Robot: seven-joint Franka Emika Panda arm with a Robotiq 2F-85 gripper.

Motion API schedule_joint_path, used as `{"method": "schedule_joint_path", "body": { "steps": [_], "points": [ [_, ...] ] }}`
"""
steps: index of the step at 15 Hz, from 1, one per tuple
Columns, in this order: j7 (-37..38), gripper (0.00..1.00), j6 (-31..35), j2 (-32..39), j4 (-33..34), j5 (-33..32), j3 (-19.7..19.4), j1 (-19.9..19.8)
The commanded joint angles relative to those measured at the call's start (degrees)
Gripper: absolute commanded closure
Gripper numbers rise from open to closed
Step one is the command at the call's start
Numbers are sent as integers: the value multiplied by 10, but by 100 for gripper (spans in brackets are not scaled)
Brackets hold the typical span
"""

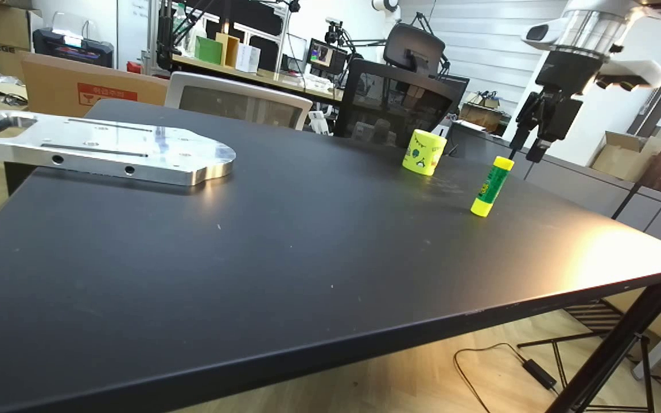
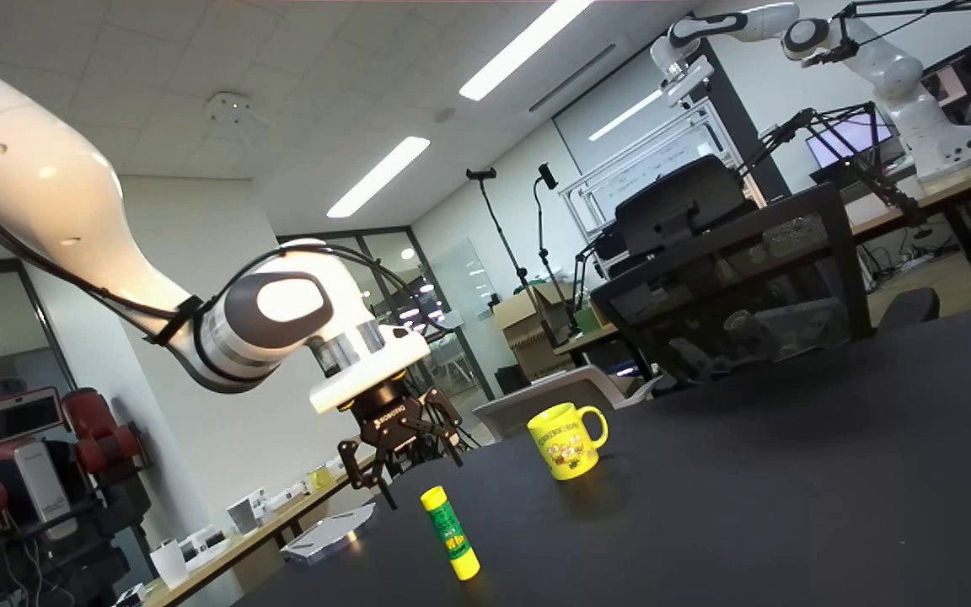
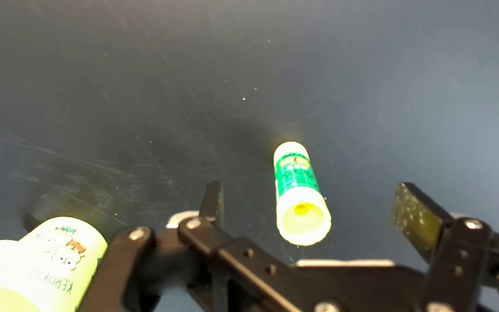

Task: Pick the bottle on the table and put it in the mug

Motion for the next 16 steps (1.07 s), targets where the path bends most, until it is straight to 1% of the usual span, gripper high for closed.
{"method": "schedule_joint_path", "body": {
  "steps": [1, 5, 6, 7, 9, 10, 11, 14, 16],
  "points": [
    [0, 0, -2, 46, 42, 2, 18, -17],
    [5, 0, -3, 73, 64, -6, 27, -20],
    [9, 25, -1, 78, 67, -10, 27, -20],
    [7, 27, -4, 83, 71, -7, 30, -21],
    [12, 40, -17, 88, 80, -6, 32, -21],
    [24, 49, -33, 89, 85, -11, 29, -18],
    [29, 55, -54, 89, 91, -8, 29, -19],
    [7, 75, -133, 85, 114, 21, 39, -34],
    [3, 89, -163, 83, 131, 33, 39, -41]
  ]
}}
